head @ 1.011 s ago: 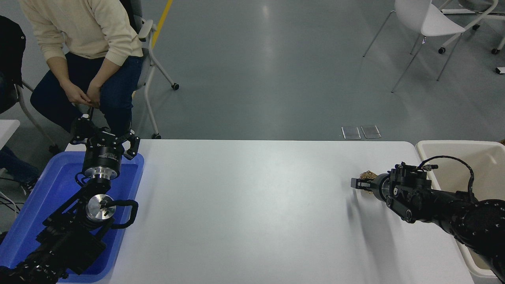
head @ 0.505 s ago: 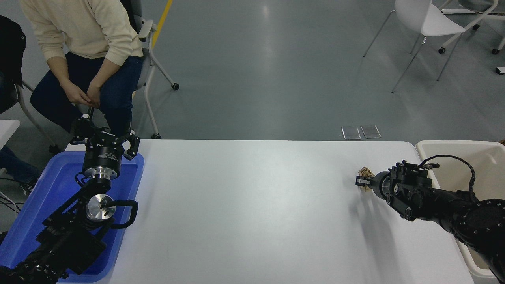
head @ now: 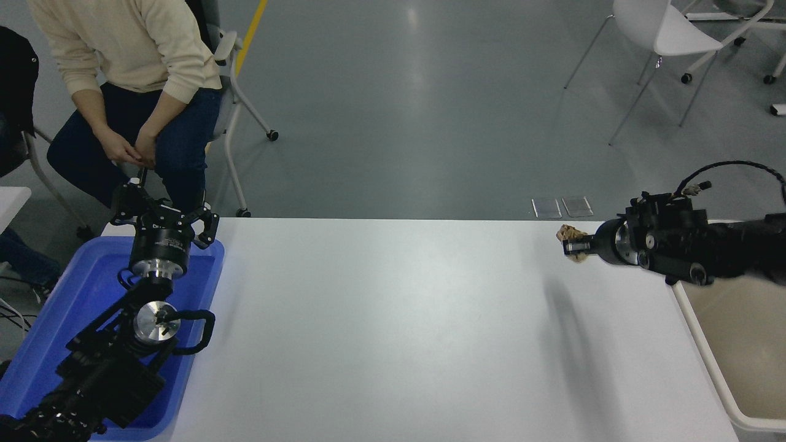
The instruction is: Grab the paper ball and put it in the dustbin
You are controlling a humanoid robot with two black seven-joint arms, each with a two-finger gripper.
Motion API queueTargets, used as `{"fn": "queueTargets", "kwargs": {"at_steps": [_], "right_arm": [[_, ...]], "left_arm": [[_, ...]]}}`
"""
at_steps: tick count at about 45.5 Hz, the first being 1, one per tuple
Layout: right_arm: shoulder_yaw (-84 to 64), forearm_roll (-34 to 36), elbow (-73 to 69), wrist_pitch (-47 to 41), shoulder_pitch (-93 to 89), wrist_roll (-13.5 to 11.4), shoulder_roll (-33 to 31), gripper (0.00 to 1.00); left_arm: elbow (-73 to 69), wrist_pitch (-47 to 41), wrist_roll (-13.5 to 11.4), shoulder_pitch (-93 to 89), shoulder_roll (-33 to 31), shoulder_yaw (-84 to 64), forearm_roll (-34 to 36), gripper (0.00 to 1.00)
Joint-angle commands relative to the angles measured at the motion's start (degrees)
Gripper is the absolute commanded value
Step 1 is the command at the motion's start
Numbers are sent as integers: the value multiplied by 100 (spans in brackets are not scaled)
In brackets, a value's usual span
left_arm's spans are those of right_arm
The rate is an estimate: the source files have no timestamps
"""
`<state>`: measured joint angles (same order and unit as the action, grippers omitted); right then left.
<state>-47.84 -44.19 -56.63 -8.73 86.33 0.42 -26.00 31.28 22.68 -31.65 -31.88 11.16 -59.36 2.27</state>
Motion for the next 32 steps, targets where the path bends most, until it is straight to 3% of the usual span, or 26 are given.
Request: {"fn": "queueTargets", "kwargs": {"at_steps": [1,17,32], "right_arm": [[-1569,33,-2210,-418,2659,116,-678,23],[-2300,657,-3319,-1868,4999,301,-441,23],[-2396,886,-3293,-2098,5140,292,-423,26]], "left_arm": [[1,0,1,7,0,4,1,99],[1,0,10,7,26,-14,1,99],[1,0,10,7,26,-5,-8,99]]}}
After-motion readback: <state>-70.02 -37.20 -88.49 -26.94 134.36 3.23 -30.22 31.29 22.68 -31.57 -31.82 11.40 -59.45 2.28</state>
